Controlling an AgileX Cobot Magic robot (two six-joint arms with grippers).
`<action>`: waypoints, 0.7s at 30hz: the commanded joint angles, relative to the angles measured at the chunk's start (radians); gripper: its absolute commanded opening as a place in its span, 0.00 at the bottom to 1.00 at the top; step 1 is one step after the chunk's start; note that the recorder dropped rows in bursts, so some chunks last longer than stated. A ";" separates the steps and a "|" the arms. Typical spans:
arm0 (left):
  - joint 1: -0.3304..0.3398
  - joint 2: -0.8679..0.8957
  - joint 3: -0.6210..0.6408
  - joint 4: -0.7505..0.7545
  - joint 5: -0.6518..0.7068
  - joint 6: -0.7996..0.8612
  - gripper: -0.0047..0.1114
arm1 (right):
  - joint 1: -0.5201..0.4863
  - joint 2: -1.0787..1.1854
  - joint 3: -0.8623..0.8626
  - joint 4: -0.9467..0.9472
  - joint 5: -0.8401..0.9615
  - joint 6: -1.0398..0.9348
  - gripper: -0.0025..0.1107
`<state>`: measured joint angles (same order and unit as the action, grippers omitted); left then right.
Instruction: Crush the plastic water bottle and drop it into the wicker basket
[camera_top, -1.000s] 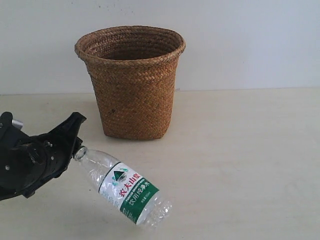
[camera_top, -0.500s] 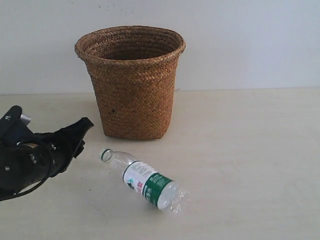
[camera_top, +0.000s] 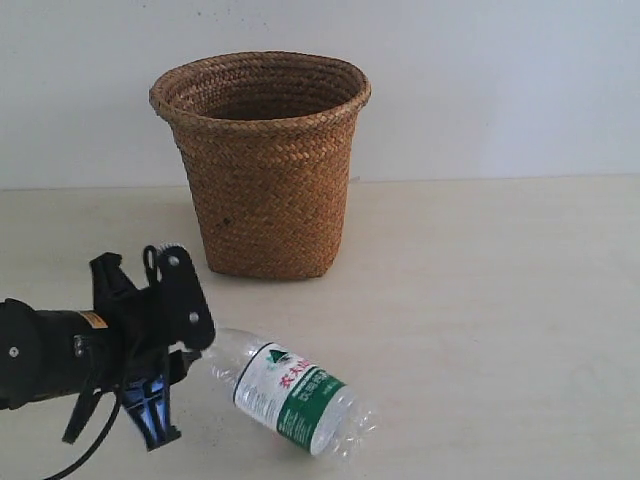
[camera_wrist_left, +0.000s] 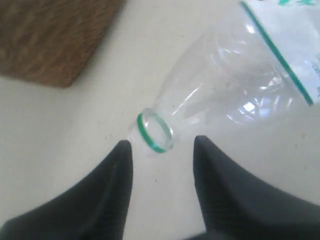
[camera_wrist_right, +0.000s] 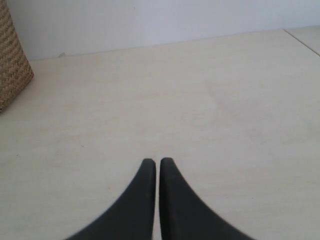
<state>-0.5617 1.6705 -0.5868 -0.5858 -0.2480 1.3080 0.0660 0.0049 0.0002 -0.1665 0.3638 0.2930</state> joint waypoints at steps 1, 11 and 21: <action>-0.005 -0.010 0.005 0.032 -0.042 0.339 0.36 | -0.006 -0.005 0.000 -0.004 -0.001 -0.003 0.02; -0.005 -0.010 0.005 0.026 -0.092 0.427 0.36 | -0.006 -0.005 0.000 -0.004 -0.001 -0.003 0.02; -0.005 -0.010 0.005 -0.062 -0.013 0.544 0.36 | -0.006 -0.005 0.000 -0.004 -0.001 -0.003 0.02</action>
<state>-0.5617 1.6705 -0.5868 -0.6243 -0.2737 1.8557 0.0660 0.0049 0.0002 -0.1665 0.3638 0.2930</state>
